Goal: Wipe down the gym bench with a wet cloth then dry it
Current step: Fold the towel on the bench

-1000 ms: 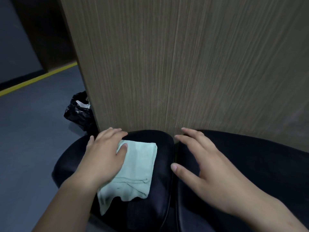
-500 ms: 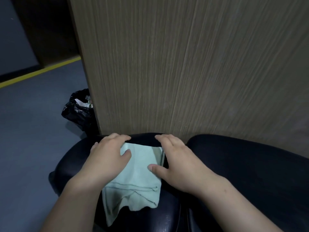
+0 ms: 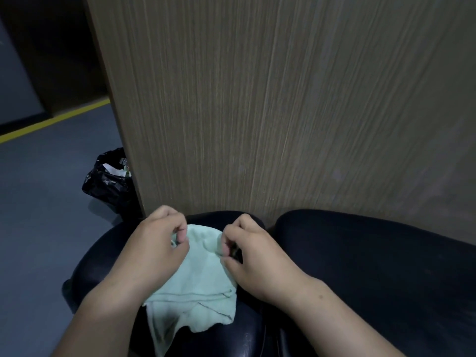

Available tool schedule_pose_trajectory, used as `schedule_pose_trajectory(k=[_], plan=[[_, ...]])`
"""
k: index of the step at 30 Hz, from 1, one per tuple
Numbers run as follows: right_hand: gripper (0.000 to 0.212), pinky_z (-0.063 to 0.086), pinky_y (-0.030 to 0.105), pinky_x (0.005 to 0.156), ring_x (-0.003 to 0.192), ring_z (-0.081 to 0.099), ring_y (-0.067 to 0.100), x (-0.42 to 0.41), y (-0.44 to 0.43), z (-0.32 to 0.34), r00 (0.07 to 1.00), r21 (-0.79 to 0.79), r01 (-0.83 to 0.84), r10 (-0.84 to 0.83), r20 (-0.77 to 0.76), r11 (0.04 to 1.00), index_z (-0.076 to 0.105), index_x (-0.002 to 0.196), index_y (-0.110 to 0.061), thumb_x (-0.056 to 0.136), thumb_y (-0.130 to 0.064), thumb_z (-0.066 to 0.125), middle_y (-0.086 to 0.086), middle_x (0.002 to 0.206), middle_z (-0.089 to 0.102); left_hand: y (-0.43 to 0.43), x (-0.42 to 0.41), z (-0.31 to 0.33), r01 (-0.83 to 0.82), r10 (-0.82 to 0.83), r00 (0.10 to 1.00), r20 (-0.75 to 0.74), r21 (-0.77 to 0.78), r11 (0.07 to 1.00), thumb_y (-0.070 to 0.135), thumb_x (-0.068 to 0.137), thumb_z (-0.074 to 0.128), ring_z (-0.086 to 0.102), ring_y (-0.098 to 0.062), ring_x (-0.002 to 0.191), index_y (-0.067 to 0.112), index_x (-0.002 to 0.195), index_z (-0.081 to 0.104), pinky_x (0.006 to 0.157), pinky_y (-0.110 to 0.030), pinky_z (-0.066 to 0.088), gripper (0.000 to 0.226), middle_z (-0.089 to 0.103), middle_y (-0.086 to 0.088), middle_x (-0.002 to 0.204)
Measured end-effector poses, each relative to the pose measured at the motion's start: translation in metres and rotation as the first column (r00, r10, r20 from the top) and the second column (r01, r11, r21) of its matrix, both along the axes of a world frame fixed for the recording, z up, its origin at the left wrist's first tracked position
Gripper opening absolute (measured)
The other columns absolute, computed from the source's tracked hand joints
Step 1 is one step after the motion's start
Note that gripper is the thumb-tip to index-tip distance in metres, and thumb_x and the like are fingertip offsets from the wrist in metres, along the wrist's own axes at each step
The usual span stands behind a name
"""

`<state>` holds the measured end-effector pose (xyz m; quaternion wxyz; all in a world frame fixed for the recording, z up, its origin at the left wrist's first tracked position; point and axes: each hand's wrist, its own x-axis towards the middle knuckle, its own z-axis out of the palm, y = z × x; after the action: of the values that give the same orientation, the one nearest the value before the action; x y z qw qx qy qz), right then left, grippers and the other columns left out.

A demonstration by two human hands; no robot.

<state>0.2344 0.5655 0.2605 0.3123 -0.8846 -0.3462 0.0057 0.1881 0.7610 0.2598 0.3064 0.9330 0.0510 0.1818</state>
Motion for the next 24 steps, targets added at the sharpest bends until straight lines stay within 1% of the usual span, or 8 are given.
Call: schedule_pose_trajectory(k=[4, 5, 8, 11, 13, 18, 20, 24], plan=[[0.022, 0.050, 0.022, 0.070, 0.080, 0.052, 0.007, -0.002, -0.005, -0.004, 1.000, 0.042, -0.001, 0.000, 0.004, 0.999, 0.064, 0.084, -0.021, 0.085, -0.002, 0.055, -0.010, 0.098, 0.042, 0.000, -0.002, 0.002, -0.005, 0.006, 1.000, -0.030, 0.015, 1.000, 0.009, 0.078, 0.069, 0.054, -0.006, 0.056, 0.029, 0.068, 0.054, 0.047, -0.018, 0.036, 0.027, 0.060, 0.008, 0.070], [0.023, 0.050, 0.021, 0.071, 0.081, 0.052, 0.007, -0.003, -0.007, -0.005, 1.000, 0.045, 0.000, 0.000, 0.000, 0.999, 0.068, 0.088, -0.021, 0.086, -0.002, 0.054, -0.010, 0.100, 0.042, -0.001, -0.002, 0.003, 0.002, -0.001, 0.999, -0.032, 0.021, 1.000, 0.010, 0.079, 0.069, 0.053, -0.002, 0.056, 0.031, 0.069, 0.056, 0.049, -0.018, 0.034, 0.026, 0.060, 0.009, 0.071], [0.025, 0.045, 0.012, 0.074, 0.083, 0.052, 0.003, -0.007, -0.013, -0.004, 0.999, 0.072, 0.021, -0.018, -0.039, 0.997, 0.074, 0.098, -0.019, 0.091, -0.005, 0.054, -0.009, 0.106, 0.046, -0.006, -0.004, 0.006, 0.076, -0.077, 0.997, -0.011, -0.010, 0.997, 0.003, 0.083, 0.065, 0.052, 0.007, 0.056, 0.030, 0.070, 0.063, 0.051, -0.014, 0.035, 0.029, 0.063, 0.016, 0.087], [0.027, 0.039, 0.005, 0.074, 0.082, 0.051, -0.004, -0.012, -0.020, 0.001, 0.997, 0.102, 0.037, -0.029, -0.075, 0.994, 0.075, 0.100, -0.019, 0.089, -0.005, 0.054, -0.009, 0.110, 0.054, -0.010, -0.006, 0.009, 0.138, -0.138, 0.990, -0.002, -0.046, 0.989, 0.001, 0.087, 0.063, 0.051, 0.002, 0.049, 0.029, 0.071, 0.068, 0.049, -0.010, 0.037, 0.033, 0.064, 0.018, 0.093], [0.028, 0.038, 0.005, 0.073, 0.080, 0.051, -0.006, -0.015, -0.025, 0.004, 0.995, 0.135, 0.047, -0.035, -0.090, 0.990, 0.076, 0.098, -0.019, 0.087, -0.004, 0.055, -0.012, 0.105, 0.057, -0.011, -0.008, 0.011, 0.170, -0.169, 0.985, 0.020, -0.059, 0.984, 0.000, 0.089, 0.063, 0.049, -0.003, 0.047, 0.030, 0.073, 0.069, 0.048, -0.010, 0.035, 0.034, 0.064, 0.017, 0.093], [0.018, 0.042, 0.011, 0.067, 0.076, 0.054, 0.006, -0.026, -0.043, 0.016, 0.992, 0.266, 0.105, -0.082, -0.094, 0.958, 0.073, 0.093, -0.025, 0.087, -0.011, 0.062, -0.014, 0.096, 0.051, -0.025, -0.018, 0.026, 0.235, -0.231, 0.967, 0.105, -0.030, 0.972, 0.003, 0.086, 0.068, 0.045, -0.007, 0.042, 0.035, 0.082, 0.070, 0.049, -0.010, 0.035, 0.033, 0.063, 0.017, 0.100], [0.014, 0.042, 0.011, 0.066, 0.077, 0.056, 0.009, -0.030, -0.051, 0.023, 0.993, 0.329, 0.116, -0.102, -0.062, 0.937, 0.072, 0.093, -0.025, 0.086, -0.013, 0.068, -0.013, 0.096, 0.052, -0.033, -0.025, 0.035, 0.229, -0.229, 0.966, 0.121, 0.019, 0.973, 0.009, 0.081, 0.074, 0.052, -0.007, 0.047, 0.039, 0.089, 0.071, 0.053, -0.011, 0.039, 0.031, 0.061, 0.020, 0.107], [0.021, 0.044, 0.012, 0.071, 0.083, 0.059, 0.009, -0.038, -0.071, 0.039, 0.992, 0.394, 0.116, -0.124, -0.005, 0.912, 0.071, 0.097, -0.027, 0.081, -0.013, 0.073, -0.013, 0.103, 0.054, -0.050, -0.035, 0.052, 0.235, -0.245, 0.957, 0.153, 0.079, 0.969, 0.015, 0.076, 0.078, 0.063, -0.005, 0.084, 0.042, 0.100, 0.069, 0.068, -0.017, 0.046, 0.037, 0.056, 0.023, 0.115]])
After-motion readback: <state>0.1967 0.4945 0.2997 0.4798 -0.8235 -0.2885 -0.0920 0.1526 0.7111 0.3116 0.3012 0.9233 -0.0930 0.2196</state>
